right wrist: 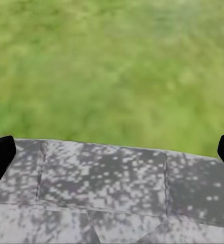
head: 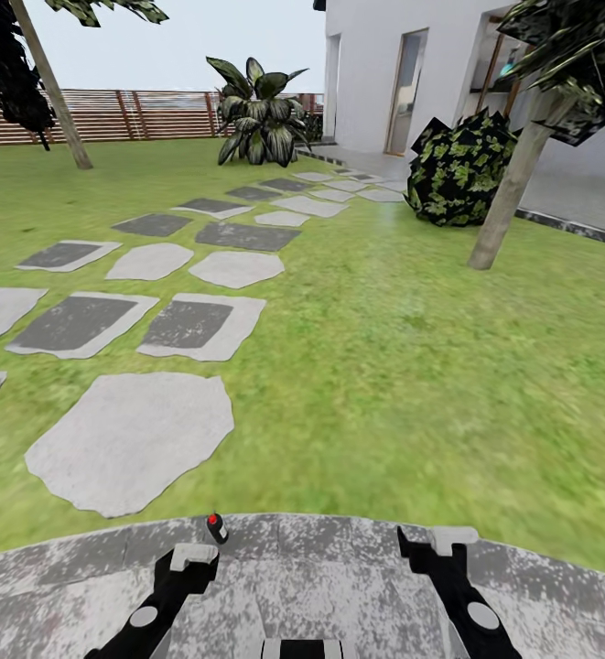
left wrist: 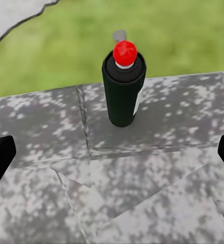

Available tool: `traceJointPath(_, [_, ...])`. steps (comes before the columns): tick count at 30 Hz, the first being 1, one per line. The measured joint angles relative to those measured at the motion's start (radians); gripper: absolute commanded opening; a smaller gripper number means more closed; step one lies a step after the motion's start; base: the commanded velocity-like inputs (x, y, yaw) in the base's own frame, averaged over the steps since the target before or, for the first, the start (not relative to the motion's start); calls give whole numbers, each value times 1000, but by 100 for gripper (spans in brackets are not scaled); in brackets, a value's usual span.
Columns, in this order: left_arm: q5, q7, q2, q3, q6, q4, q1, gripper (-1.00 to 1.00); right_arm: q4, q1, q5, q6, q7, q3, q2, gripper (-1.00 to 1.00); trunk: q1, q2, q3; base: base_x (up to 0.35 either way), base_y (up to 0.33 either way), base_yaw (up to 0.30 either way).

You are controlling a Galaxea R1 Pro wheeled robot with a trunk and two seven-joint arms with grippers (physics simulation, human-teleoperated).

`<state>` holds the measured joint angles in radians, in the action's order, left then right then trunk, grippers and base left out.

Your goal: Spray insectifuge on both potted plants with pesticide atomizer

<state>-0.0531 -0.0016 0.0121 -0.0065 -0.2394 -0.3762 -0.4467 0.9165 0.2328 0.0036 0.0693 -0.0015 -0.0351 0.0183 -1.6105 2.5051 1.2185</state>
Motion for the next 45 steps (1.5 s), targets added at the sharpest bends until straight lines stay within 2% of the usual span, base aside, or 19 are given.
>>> traceJointPath(11, [0, 0, -1, -5, -2, 0, 5, 100, 6, 0, -1, 0, 2, 2, 1, 100, 0, 0, 0, 6, 0, 0])
traceJointPath(17, [0, 0, -2, -8, -3, 0, 5, 100, 6, 0, -1, 0, 0, 1, 1, 100, 0, 0, 0, 212, 0, 0])
traceJointPath(37, [1, 0, -3, -8, -2, -2, 5, 100, 8, 0, -2, 0, 0, 1, 1, 100, 0, 0, 0, 76, 0, 0])
traceJointPath(45, [0, 0, -3, -8, -1, -2, 6, 100, 8, 0, -2, 0, 0, 0, 0, 100, 0, 0, 0, 149, -106, 56])
